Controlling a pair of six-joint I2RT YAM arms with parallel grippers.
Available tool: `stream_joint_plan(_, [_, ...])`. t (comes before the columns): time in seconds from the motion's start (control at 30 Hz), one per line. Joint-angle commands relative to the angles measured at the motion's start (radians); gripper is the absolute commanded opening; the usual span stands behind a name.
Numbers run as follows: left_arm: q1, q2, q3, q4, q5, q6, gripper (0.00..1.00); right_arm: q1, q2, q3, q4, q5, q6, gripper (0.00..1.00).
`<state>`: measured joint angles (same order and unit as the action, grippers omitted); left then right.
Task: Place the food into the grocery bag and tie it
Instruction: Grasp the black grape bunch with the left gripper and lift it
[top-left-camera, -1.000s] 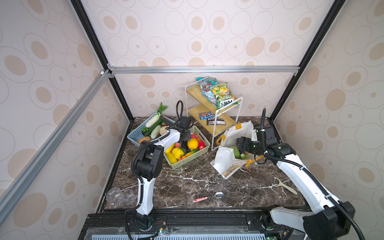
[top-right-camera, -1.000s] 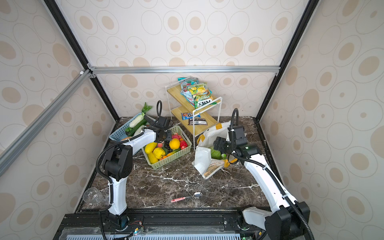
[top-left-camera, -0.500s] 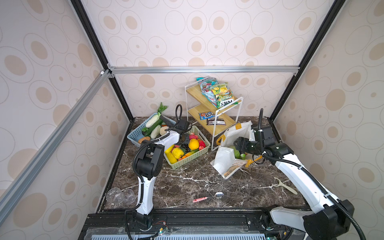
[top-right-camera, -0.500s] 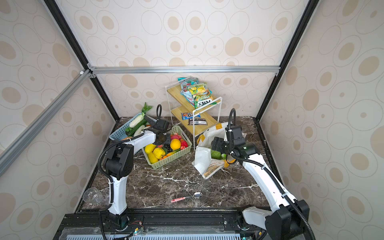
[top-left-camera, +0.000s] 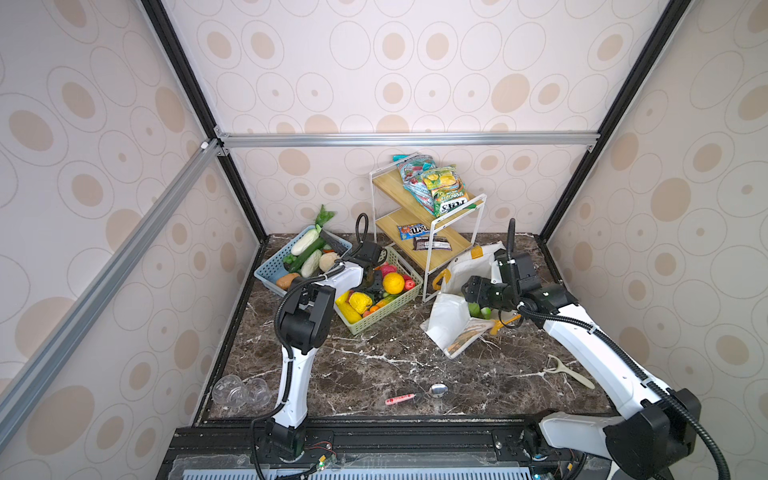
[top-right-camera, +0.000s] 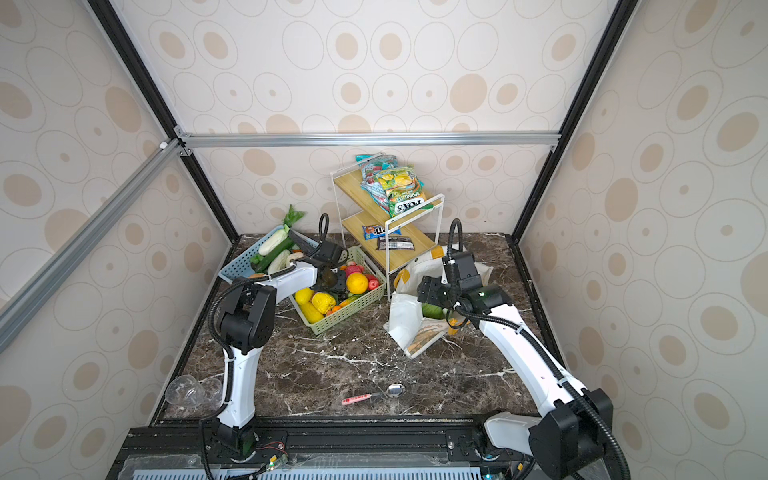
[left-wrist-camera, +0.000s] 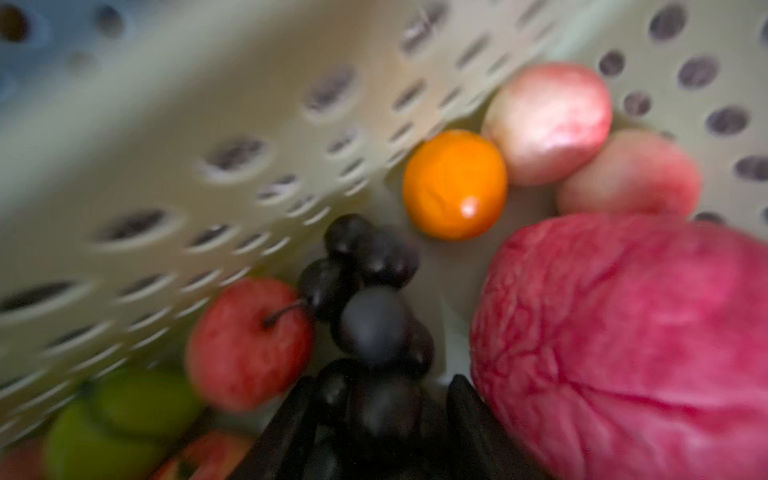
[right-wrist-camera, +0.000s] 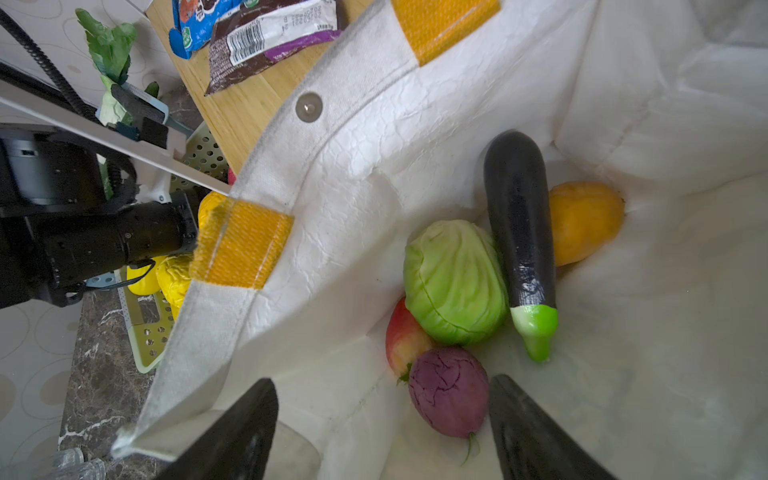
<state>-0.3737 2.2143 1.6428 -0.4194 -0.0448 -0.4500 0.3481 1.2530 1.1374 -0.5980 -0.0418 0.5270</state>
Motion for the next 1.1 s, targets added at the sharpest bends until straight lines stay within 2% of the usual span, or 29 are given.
stream_joint_plan(0.0, [0.010, 0.021, -0.022, -0.056, 0.019, -0.004, 0.37, 0.012, 0.005, 0.030, -0.002, 0.023, 0.008, 0.83])
stream_joint_plan(0.4, [0.025, -0.146, -0.058, -0.009, -0.003, -0.026, 0.30, 0.020, 0.001, 0.024, 0.006, 0.029, 0.009, 0.82])
stream_joint_plan(1.07, [0.031, -0.311, -0.049, 0.014, -0.020, -0.051, 0.30, 0.024, -0.017, 0.011, 0.010, 0.037, 0.005, 0.83])
